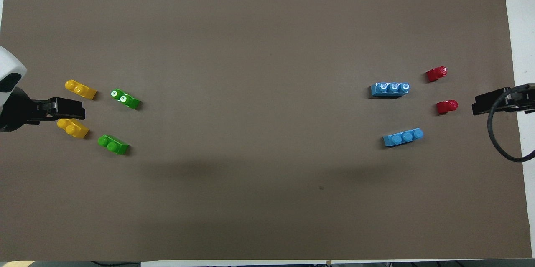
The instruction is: Remove green block with left arm and hold with right
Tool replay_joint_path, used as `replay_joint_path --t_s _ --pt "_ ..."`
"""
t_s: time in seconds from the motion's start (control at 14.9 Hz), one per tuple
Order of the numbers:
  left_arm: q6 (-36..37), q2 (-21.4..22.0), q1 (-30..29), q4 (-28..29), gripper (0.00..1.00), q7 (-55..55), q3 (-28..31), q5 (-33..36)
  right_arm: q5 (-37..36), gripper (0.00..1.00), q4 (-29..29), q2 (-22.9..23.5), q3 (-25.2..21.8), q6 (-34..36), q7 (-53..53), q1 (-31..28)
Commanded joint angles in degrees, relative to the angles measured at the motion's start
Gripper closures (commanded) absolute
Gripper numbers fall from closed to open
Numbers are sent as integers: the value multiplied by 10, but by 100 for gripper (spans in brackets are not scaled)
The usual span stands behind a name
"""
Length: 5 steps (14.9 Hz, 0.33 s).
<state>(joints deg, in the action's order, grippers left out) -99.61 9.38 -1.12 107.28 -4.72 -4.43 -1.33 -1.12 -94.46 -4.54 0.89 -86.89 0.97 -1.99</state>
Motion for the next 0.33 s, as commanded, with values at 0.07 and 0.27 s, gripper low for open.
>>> replay_joint_path --t_s 0.07,0.27 --pt "-1 6 -5 1 0 -5 -2 -8 -5 0 -18 -16 2 -4 7 -7" --pt "-1 6 -5 1 0 -5 -2 -8 -3 0 -18 -16 2 -5 9 -6"
